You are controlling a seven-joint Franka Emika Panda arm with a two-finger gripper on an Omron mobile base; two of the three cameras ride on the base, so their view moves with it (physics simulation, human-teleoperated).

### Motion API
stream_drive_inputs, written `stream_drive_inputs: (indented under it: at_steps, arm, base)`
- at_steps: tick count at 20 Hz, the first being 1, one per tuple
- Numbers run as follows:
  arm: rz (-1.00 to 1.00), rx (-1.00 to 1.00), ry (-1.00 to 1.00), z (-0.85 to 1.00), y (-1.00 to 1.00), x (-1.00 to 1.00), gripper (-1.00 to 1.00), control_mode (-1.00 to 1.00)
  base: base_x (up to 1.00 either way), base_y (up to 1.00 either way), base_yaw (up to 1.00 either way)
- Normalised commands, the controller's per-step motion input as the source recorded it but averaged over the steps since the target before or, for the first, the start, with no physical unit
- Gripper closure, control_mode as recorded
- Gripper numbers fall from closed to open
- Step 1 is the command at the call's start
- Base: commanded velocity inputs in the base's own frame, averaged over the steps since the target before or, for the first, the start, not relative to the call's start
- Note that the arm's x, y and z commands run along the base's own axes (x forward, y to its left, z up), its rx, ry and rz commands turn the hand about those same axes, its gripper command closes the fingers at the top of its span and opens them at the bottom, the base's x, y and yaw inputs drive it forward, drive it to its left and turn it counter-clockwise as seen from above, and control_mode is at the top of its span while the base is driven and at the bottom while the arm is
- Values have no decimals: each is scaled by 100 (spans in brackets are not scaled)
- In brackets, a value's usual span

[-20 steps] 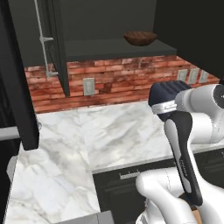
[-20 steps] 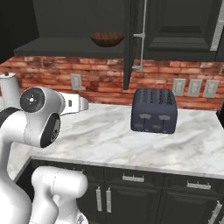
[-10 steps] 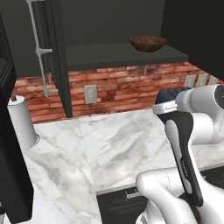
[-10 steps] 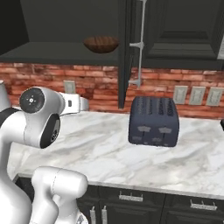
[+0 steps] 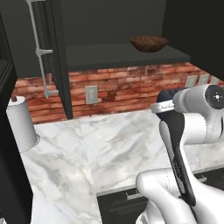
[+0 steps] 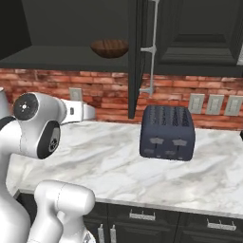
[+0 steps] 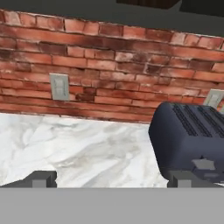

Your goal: Take the smaller bowl and place it next to the appetizer plate on the dining counter , and place the larger bowl next to the plate with cooked food.

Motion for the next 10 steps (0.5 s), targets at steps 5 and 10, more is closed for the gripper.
stream_drive_inputs:
  at_steps: [5, 10]
  arm:
    - [-28, -5, -12, 67, 0, 0, -100, -100]
    - [-41, 13, -2, 60, -2, -17, -100, -100]
  base:
    - [0, 0, 0]
    - [0, 0, 0]
